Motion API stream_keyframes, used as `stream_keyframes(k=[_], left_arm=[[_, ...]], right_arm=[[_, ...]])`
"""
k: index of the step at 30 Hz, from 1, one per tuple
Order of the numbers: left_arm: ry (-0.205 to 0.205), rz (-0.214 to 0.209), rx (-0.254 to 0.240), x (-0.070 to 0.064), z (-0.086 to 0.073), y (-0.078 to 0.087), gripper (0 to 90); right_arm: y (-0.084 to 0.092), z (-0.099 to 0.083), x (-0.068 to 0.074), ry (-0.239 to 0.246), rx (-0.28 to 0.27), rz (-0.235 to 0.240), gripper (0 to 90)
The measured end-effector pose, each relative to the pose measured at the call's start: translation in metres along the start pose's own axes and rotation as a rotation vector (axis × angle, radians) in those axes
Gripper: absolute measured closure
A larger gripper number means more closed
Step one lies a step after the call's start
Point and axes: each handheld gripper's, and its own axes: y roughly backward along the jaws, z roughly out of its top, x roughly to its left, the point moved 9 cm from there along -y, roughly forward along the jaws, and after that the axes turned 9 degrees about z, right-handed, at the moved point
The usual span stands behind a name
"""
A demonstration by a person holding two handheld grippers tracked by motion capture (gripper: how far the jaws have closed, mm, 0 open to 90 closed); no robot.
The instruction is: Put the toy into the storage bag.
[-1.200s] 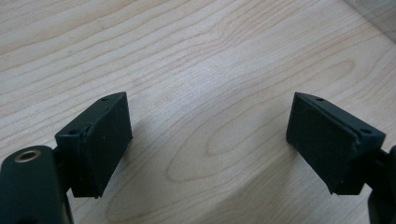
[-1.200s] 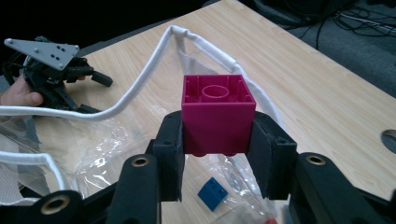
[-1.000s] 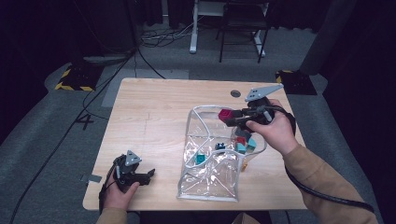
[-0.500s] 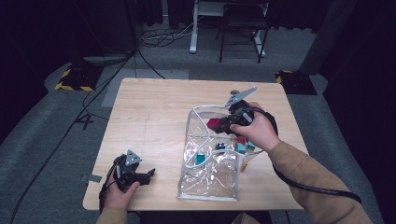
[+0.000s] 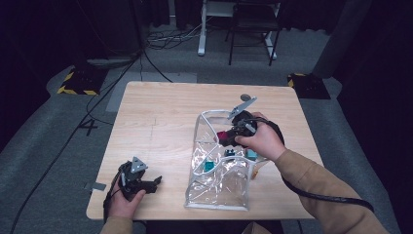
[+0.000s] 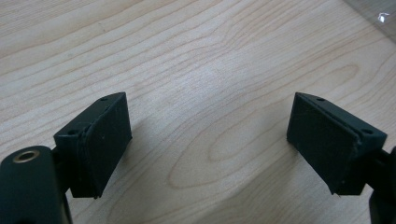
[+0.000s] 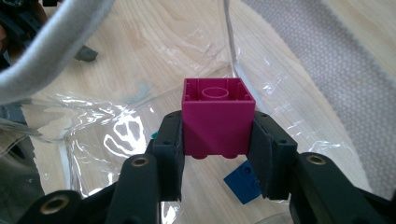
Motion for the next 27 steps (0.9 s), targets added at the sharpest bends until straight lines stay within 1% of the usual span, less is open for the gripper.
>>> stream_keyframes(k=[2,4,5,6,8,9,10,11,13,14,15,16,20,21,22,24,27], left_arm=[[0.0,0.0,0.0,0.0,0.0,0.0,14.0],[0.0,0.0,0.0,0.0,0.0,0.0,14.0],[0.0,0.0,0.0,0.0,0.0,0.0,14.0],[0.0,0.0,0.0,0.0,0.0,0.0,14.0],[0.0,0.0,0.0,0.0,0.0,0.0,14.0],[0.0,0.0,0.0,0.0,0.0,0.0,14.0],[0.0,0.0,0.0,0.0,0.0,0.0,14.0],[0.0,0.0,0.0,0.0,0.0,0.0,14.0],[0.0,0.0,0.0,0.0,0.0,0.0,14.0],[0.0,0.0,0.0,0.0,0.0,0.0,14.0],[0.0,0.0,0.0,0.0,0.0,0.0,14.0],[0.0,0.0,0.0,0.0,0.0,0.0,14.1],[0.0,0.0,0.0,0.0,0.0,0.0,14.0],[0.0,0.0,0.0,0.0,0.0,0.0,14.0],[0.0,0.0,0.0,0.0,0.0,0.0,14.0],[0.0,0.0,0.0,0.0,0.0,0.0,14.0],[0.0,0.0,0.0,0.0,0.0,0.0,14.0]], right_arm=[[-0.001,-0.001,0.0,-0.001,0.009,-0.001,58.7],[-0.002,-0.002,0.001,-0.007,0.013,0.007,55.3],[-0.002,-0.002,0.001,-0.007,0.013,0.007,55.3],[-0.003,-0.005,0.003,-0.027,0.023,0.021,44.6],[-0.004,-0.005,0.002,-0.019,0.014,0.009,37.4],[-0.003,-0.005,0.002,-0.017,0.008,0.004,35.5],[-0.001,-0.004,0.002,-0.009,-0.008,-0.001,34.3],[0.001,-0.003,0.002,-0.008,-0.018,-0.001,33.1],[0.007,0.001,0.003,-0.009,-0.055,-0.006,32.6],[0.007,0.001,0.003,-0.009,-0.055,-0.006,32.6],[0.011,0.003,0.003,-0.007,-0.072,-0.007,32.6],[0.02,0.007,0.005,0.002,-0.111,-0.014,32.6],[0.037,0.011,0.008,0.012,-0.166,-0.026,32.6],[0.037,0.011,0.008,0.012,-0.166,-0.026,32.6],[0.049,0.014,0.009,0.016,-0.205,-0.035,32.6],[0.058,0.015,0.009,0.022,-0.235,-0.045,32.6],[0.073,0.014,0.006,0.017,-0.274,-0.065,32.6]])
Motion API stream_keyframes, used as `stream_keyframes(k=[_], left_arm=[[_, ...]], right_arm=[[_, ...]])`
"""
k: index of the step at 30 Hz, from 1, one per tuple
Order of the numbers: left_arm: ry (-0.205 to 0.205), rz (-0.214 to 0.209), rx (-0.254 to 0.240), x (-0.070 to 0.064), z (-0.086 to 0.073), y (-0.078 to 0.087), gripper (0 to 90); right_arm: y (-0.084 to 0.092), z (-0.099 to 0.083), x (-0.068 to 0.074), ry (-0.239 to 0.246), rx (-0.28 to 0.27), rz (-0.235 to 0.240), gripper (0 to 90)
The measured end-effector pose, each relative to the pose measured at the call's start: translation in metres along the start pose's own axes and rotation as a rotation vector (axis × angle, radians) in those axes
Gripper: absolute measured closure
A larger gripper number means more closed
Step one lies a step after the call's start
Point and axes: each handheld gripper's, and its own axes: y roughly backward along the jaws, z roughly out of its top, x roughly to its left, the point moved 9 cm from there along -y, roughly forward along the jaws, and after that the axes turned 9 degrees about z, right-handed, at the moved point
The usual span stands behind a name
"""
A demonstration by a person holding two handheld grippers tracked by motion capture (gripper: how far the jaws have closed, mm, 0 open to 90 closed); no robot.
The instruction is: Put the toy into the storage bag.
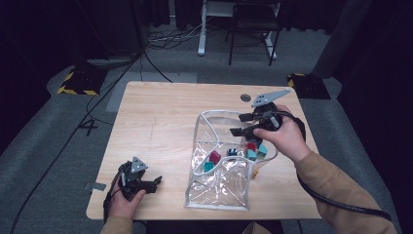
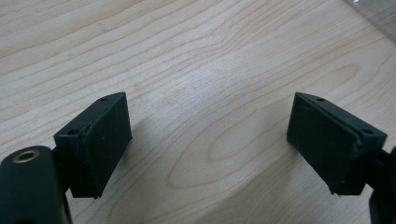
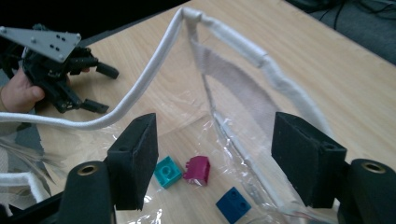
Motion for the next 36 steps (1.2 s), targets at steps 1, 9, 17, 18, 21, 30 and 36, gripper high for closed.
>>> stream_keyframes(k=[1,9,17,18,21,30,36], left_arm=[[0.0,0.0,0.0,0.0,0.0,0.0,14.1],[0.0,0.0,0.0,0.0,0.0,0.0,14.0],[0.0,0.0,0.0,0.0,0.0,0.0,14.0],[0.0,0.0,0.0,0.0,0.0,0.0,14.0],[0.0,0.0,0.0,0.0,0.0,0.0,14.0],[0.001,0.0,-0.001,0.0,0.0,0.0,14.0],[0.0,0.0,-0.001,0.0,0.0,0.0,14.0]], right_arm=[[0.005,0.001,-0.002,-0.001,-0.012,-0.009,32.6],[0.035,-0.002,-0.019,-0.028,-0.081,-0.07,32.7],[0.071,-0.016,-0.046,-0.078,-0.114,-0.163,32.8],[0.073,-0.018,-0.048,-0.086,-0.117,-0.167,32.9],[0.084,-0.024,-0.058,-0.107,-0.132,-0.199,33.5],[0.1,-0.042,-0.082,-0.166,-0.141,-0.256,33.8],[0.102,-0.053,-0.095,-0.183,-0.127,-0.295,34.2]])
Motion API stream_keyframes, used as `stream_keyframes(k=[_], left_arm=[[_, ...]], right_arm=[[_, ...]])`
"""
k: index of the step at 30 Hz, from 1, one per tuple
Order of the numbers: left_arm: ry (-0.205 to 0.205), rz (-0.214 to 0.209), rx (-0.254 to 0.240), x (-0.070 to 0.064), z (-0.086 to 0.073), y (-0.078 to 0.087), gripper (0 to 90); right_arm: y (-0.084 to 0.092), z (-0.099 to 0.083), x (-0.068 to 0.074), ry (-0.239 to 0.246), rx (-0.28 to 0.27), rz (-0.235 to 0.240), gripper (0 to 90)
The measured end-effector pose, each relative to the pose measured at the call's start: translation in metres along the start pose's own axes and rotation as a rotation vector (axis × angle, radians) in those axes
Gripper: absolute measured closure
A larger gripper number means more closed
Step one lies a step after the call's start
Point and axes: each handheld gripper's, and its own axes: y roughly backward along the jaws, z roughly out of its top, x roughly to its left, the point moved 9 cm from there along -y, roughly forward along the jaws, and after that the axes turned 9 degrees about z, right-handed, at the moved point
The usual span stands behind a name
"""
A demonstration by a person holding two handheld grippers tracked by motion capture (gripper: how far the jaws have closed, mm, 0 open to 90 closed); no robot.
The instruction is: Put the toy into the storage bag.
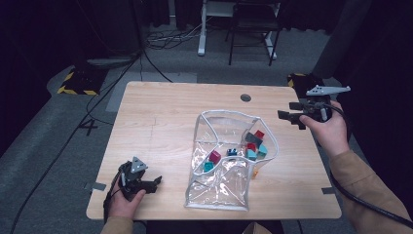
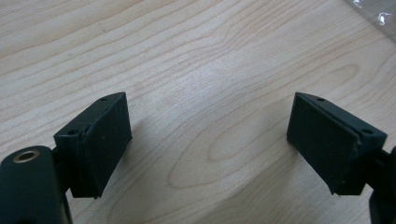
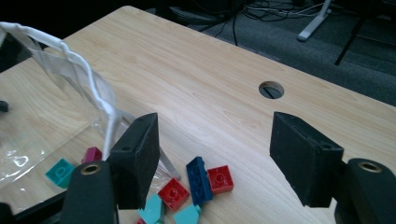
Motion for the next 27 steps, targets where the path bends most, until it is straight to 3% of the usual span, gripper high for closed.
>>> stream_keyframes(k=[10,27], left_arm=[[0.0,0.0,0.0,0.0,0.0,0.0,14.0],[0.0,0.0,0.0,0.0,0.0,0.0,14.1]], right_arm=[[-0.015,-0.025,-0.01,-0.031,0.023,0.004,34.5],[-0.054,-0.097,-0.009,-0.081,0.128,0.05,34.3]])
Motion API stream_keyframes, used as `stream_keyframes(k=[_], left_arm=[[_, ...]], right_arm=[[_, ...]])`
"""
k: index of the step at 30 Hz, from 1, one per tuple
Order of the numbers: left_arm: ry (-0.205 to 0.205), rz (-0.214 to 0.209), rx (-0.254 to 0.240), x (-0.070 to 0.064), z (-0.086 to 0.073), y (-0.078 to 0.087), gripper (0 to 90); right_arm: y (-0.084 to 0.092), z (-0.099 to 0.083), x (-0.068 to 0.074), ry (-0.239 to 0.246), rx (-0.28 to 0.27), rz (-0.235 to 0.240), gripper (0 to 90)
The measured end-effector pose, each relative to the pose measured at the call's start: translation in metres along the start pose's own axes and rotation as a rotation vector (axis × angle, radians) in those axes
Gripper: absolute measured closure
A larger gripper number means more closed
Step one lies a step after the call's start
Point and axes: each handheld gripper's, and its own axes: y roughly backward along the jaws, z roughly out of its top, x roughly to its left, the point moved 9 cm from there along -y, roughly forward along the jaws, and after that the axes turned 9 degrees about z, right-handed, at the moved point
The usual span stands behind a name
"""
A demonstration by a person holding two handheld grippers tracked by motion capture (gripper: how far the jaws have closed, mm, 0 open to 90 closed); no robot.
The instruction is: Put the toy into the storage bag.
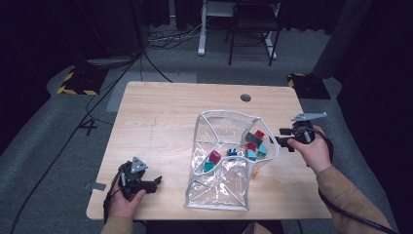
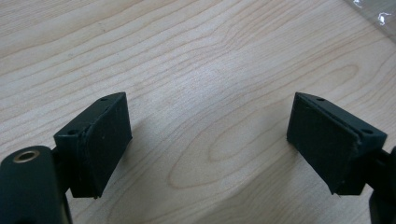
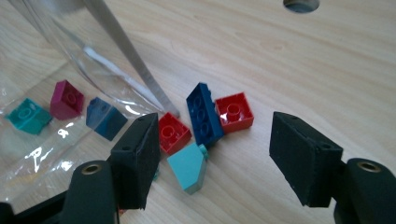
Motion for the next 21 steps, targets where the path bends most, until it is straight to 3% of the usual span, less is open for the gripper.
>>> stream_keyframes(k=[21], left_arm=[[0.0,0.0,0.0,0.0,0.0,0.0,14.0]], right_arm=[[-0.052,-0.041,0.004,-0.019,0.085,0.042,35.4]])
